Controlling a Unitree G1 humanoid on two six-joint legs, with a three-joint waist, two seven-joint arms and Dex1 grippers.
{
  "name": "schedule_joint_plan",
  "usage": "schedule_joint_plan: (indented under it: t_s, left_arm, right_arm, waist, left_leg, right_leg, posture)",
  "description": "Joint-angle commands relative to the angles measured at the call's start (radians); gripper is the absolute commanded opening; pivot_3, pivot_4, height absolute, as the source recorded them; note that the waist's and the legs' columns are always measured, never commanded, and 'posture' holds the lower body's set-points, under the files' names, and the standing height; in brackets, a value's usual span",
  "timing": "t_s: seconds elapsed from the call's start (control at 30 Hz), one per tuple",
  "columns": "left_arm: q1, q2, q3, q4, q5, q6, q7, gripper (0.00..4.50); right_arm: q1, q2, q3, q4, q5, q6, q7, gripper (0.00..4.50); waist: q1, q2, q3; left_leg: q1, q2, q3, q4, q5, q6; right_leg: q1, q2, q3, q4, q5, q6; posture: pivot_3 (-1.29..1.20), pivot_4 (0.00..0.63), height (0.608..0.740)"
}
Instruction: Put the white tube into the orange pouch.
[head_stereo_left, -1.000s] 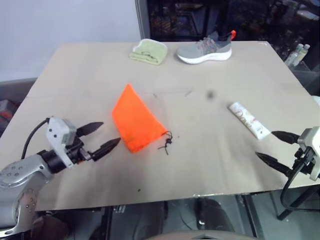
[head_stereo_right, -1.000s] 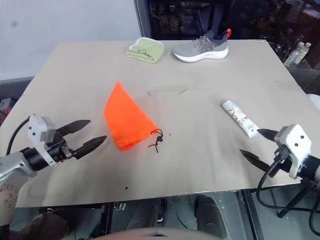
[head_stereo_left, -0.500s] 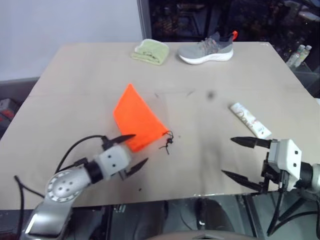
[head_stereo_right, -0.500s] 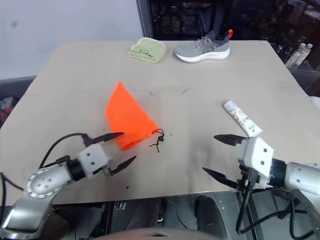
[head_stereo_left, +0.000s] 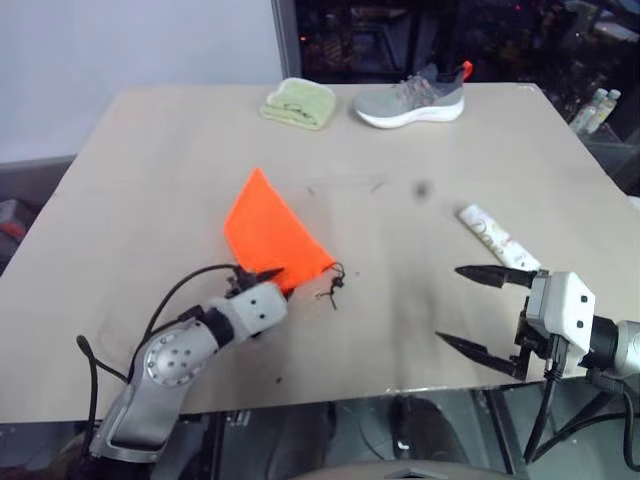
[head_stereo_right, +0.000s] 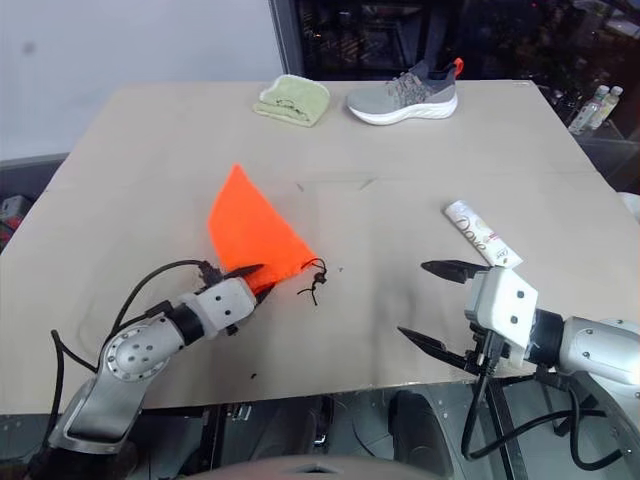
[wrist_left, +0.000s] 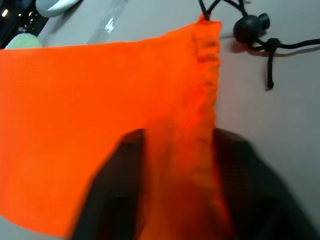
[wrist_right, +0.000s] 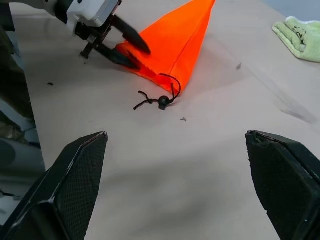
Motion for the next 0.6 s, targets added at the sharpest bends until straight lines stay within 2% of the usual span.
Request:
schedule_joint_plan:
  t_s: [0.03,0.2,0.33,0.4,0.5,0.6]
  left_arm:
    - [-0.006,-0.013,0.058,-0.041,-0.118,0.021,-0.025,0.06]
    - [-0.058,-0.002,0.173,-0.040,-0.371,0.178,-0.112,0.06]
    - [-0.153,0.020,0.254,0.003,-0.546,0.329,-0.156,0.06]
    - [-0.195,0.024,0.276,0.020,-0.600,0.391,-0.155,0.06]
    - [-0.247,0.017,0.301,0.027,-0.668,0.485,-0.124,0.06]
    - [-0.279,0.019,0.316,0.027,-0.746,0.572,-0.119,0.06]
  right_arm:
    - [-0.017,-0.006,-0.012,-0.028,0.009,-0.002,-0.026,4.50]
    - [-0.059,0.004,0.031,-0.020,0.007,0.026,-0.076,4.50]
    - [-0.143,-0.003,0.111,0.019,-0.066,0.137,-0.198,4.50]
    - [-0.185,0.001,0.143,0.037,-0.082,0.173,-0.230,4.50]
    - [-0.274,0.061,0.177,0.130,-0.111,0.229,-0.322,4.50]
    - [-0.306,0.064,0.219,0.169,-0.253,0.178,-0.394,4.50]
  waist:
    - [-0.001,0.000,0.000]
    - [-0.002,0.000,0.000]
    - [-0.002,0.000,0.000]
    - [-0.002,-0.001,0.000]
    - [-0.004,-0.001,0.000]
    - [-0.003,-0.001,0.000]
  left_leg:
    - [0.000,0.000,0.000,0.000,0.000,0.000]
    - [0.001,0.000,0.000,0.000,0.000,0.000]
    - [0.001,0.000,0.000,0.001,0.000,0.000]
    - [0.001,-0.001,0.000,0.002,0.000,0.000]
    - [0.001,-0.002,0.000,0.002,0.000,0.000]
    - [0.000,-0.003,0.000,0.002,0.000,0.000]
  right_leg:
    - [0.000,0.000,0.000,0.000,0.000,0.000]
    - [0.000,0.000,0.000,0.001,0.000,0.000]
    - [0.000,0.001,0.000,0.002,0.000,0.000]
    - [0.000,0.000,0.000,0.002,0.000,0.000]
    - [0.000,0.000,0.000,0.003,0.000,0.000]
    - [0.000,0.001,0.000,0.003,0.002,0.002]
  posture:
    - [0.00,0.150,0.740]
    - [0.00,0.150,0.740]
    - [0.00,0.150,0.740]
    - [0.00,0.150,0.740]
    - [0.00,0.150,0.740]
    - [0.00,0.150,0.740]
